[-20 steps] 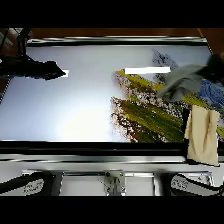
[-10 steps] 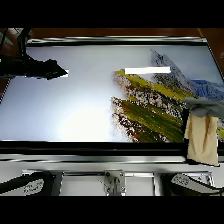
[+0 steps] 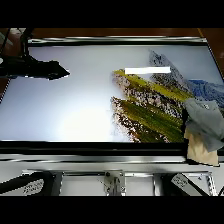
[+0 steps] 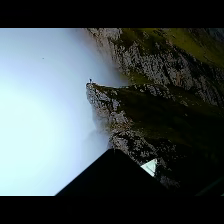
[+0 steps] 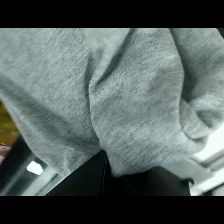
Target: Fold the shirts.
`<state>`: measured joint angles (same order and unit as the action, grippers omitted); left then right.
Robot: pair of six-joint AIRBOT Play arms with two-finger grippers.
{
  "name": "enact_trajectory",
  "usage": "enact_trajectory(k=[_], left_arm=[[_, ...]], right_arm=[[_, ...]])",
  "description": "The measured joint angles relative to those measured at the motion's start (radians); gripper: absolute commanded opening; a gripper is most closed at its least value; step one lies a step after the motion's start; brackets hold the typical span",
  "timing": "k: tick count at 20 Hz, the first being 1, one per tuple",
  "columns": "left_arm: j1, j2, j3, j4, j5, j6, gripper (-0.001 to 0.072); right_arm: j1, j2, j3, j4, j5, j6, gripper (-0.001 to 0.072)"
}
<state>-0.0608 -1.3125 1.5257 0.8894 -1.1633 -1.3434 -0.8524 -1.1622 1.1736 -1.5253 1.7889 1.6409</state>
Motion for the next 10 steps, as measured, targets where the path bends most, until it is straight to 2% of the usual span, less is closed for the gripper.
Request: enact_trajectory(k=[1,2,6,8,10], left_arm=[[-0.002,0.0,0.0,0.0,0.002,0.002,0.0033],[-0.005,-0.002,0.0,0.0,0.008,0.003,0.0033],[-0.011,-0.002,0.0,0.0,0.022,0.008,0.0032],[-0.014,-0.002,0.0,0.006,0.024,0.008,0.003],[-0.037,-0.004,0.0,0.083,0.024,-0.002,0.003]], right_arm=[[0.0,0.014,-0.06,-0.03,-0.008,0.015,0.0371],[0.0,0.024,-0.102,-0.06,-0.028,0.024,0.0693],[0.0,0.044,-0.144,-0.155,-0.121,0.026,0.0692],[0.001,0.049,-0.074,-0.182,-0.167,0.004,0.0692],[0.026,0.061,0.019,-0.156,-0.251,-0.007,0.0692]])
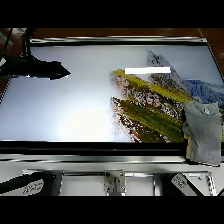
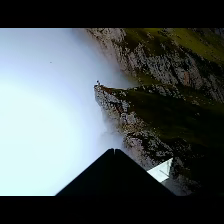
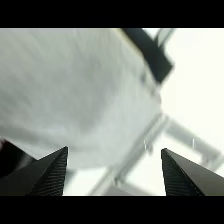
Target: Fold the shirts.
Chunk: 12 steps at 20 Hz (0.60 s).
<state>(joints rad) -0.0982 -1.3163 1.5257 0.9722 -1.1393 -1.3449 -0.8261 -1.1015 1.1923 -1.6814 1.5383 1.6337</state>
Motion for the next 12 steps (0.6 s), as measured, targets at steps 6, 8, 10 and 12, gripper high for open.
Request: enact_trajectory(k=[6,8,10,12], left_arm=[[-0.185,-0.064,0.0,0.473,-0.175,-0.222,0.0695],[-0.23,-0.1,0.0,0.532,-0.23,-0.261,0.0683],[-0.255,-0.124,-0.002,0.568,-0.249,-0.286,0.0682],[-0.267,-0.136,-0.003,0.59,-0.241,-0.305,0.0682]], right_arm=[[0.383,0.022,0.121,0.15,-0.25,-0.037,0.0693],[0.529,-0.02,0.13,0.13,-0.237,-0.041,0.0693],[0.632,-0.064,0.135,0.089,-0.197,-0.045,0.0693],[0.707,-0.097,0.138,0.062,-0.172,-0.048,0.0693]])
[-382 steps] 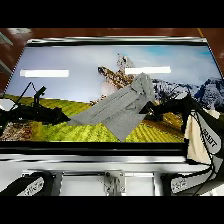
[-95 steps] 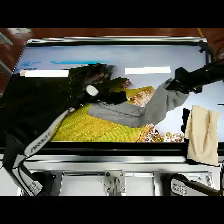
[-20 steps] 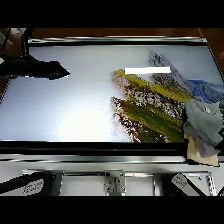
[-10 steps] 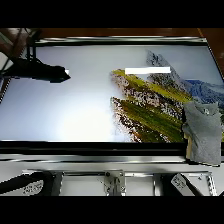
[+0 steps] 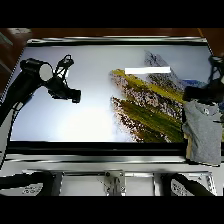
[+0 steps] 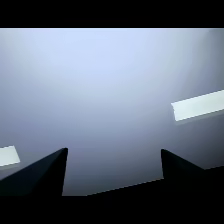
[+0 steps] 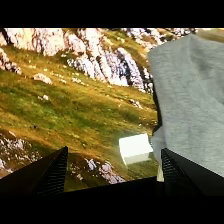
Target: Fold the shirts.
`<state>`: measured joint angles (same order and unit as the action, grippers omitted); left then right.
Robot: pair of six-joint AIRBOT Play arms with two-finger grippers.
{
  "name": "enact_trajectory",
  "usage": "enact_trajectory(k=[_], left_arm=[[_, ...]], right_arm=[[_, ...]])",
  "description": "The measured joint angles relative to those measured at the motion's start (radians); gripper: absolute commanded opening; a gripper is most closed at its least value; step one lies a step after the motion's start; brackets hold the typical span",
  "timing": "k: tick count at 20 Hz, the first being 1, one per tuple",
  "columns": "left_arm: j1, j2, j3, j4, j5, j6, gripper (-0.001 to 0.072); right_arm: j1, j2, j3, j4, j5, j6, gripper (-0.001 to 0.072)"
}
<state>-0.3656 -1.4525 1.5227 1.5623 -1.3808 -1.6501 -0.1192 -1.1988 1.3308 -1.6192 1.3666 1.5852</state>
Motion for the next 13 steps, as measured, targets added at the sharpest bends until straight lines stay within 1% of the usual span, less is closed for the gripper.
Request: enact_trajectory(k=[3,7,13], left_arm=[[-0.01,-0.009,-0.003,0.013,0.013,-0.018,0.0682],[-0.013,-0.014,-0.02,0.024,0.021,-0.026,0.0682],[-0.014,-0.015,-0.052,0.026,0.021,-0.002,0.0682]], right_arm=[[0.06,-0.026,0.002,-0.022,0.019,0.0,0.0693],[0.091,-0.038,0.002,-0.031,0.031,0.0,0.0693],[0.101,-0.041,0.002,-0.037,0.036,0.0,0.0693]])
